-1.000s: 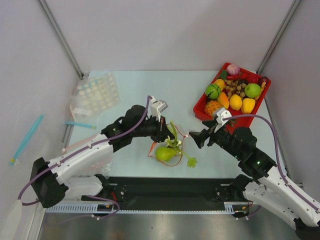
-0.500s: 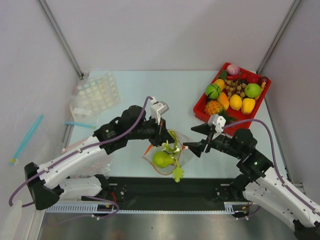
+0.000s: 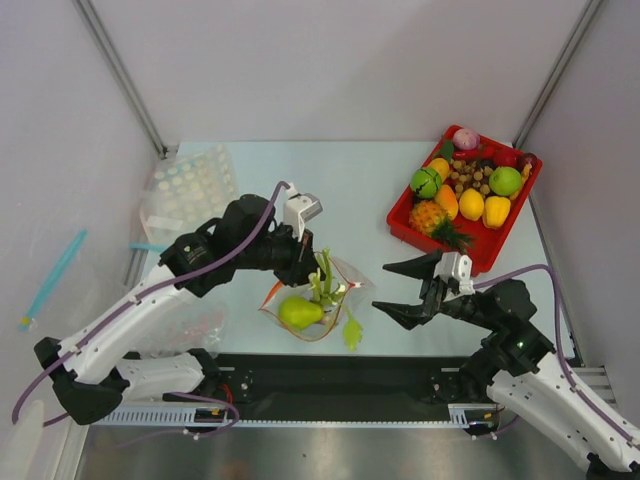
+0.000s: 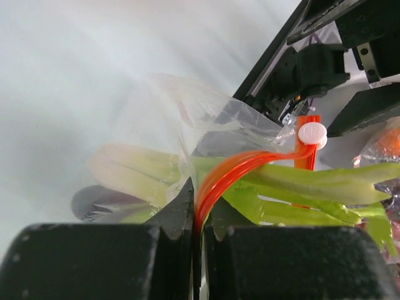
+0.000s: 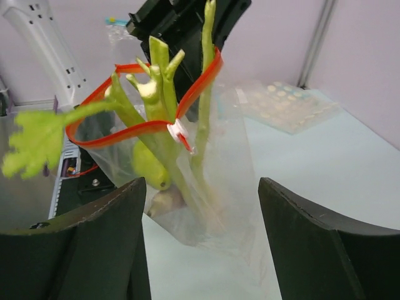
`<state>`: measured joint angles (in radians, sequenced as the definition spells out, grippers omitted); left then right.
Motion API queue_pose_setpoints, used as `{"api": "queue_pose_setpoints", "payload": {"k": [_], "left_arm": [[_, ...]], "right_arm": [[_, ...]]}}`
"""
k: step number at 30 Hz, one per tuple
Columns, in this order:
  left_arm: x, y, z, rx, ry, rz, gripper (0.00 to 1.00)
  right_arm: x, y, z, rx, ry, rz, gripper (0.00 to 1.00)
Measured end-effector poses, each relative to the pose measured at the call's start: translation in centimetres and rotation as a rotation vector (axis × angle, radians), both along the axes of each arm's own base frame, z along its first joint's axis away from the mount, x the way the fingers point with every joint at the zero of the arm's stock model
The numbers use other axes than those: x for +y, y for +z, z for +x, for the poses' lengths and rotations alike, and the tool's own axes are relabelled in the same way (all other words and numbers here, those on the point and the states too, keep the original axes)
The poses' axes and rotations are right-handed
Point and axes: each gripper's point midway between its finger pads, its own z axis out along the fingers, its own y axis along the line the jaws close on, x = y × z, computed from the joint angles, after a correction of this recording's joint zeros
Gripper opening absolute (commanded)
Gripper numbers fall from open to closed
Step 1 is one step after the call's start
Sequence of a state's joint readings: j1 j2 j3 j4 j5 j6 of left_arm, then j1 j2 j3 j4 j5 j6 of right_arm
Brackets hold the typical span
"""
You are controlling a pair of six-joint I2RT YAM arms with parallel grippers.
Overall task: Place the food in the zip-top bag and seal the zipper
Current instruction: Adjust the fake fruit in the zipper food storage bag.
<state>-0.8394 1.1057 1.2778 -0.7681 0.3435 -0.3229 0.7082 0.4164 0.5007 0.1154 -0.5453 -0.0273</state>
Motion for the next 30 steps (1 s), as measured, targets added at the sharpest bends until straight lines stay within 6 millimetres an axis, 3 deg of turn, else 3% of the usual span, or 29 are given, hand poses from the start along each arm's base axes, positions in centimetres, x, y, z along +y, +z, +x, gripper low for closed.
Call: {"api": "queue_pose_setpoints", "payload": {"k": [6,13,16,17,20,22,23,25,28,29,30], "left_arm": [[0.2,-0.9,-1.0,0.046,-0.055,0.024,0.07],[0.3,-1.7,-1.8,0.075,-0.094,0.044,0.08],[0.4,-2.0,-2.0,0.093,-0.098,0.058,0.08],[0.5,-2.3,-2.0,0.101,-0.098,0.068,0.09],[0.8,-3.1,-2.2,0.129,-0.095,0.102,0.1],[1.2,-3.5,-2.4,0.138,-0.092,0.126,0.1],[1.4,-3.7,-2.4,0.14,-0.091,0.138,0.11],[1.7,-4.0,-2.5,0.144,-0.09,0.152,0.11],[1.9,-4.1,-2.6,0.146,-0.094,0.162,0.11],[1.9,-4.2,-2.7,0.143,-0.098,0.165,0.11],[2.0,-4.2,-2.7,0.143,-0.098,0.168,0.11]], "right_arm": [[1.7,-1.1,-0.8,0.017,0.106,-0.04,0.74],[4.8,-4.2,-2.1,0.054,0.199,-0.137,0.72],[5.7,-5.3,-2.6,0.06,0.223,-0.172,0.55],[5.8,-5.5,-2.6,0.061,0.224,-0.176,0.45],[6.1,-5.4,-2.5,0.061,0.221,-0.169,0.35],[6.3,-5.1,-2.4,0.058,0.221,-0.155,0.37],[6.4,-4.9,-2.4,0.059,0.221,-0.148,0.46],[6.5,-4.7,-2.3,0.065,0.219,-0.135,0.49],[6.6,-4.3,-2.2,0.064,0.217,-0.119,0.25],[6.6,-4.2,-2.2,0.064,0.217,-0.115,0.11],[6.6,-4.1,-2.2,0.062,0.217,-0.113,0.03]]}}
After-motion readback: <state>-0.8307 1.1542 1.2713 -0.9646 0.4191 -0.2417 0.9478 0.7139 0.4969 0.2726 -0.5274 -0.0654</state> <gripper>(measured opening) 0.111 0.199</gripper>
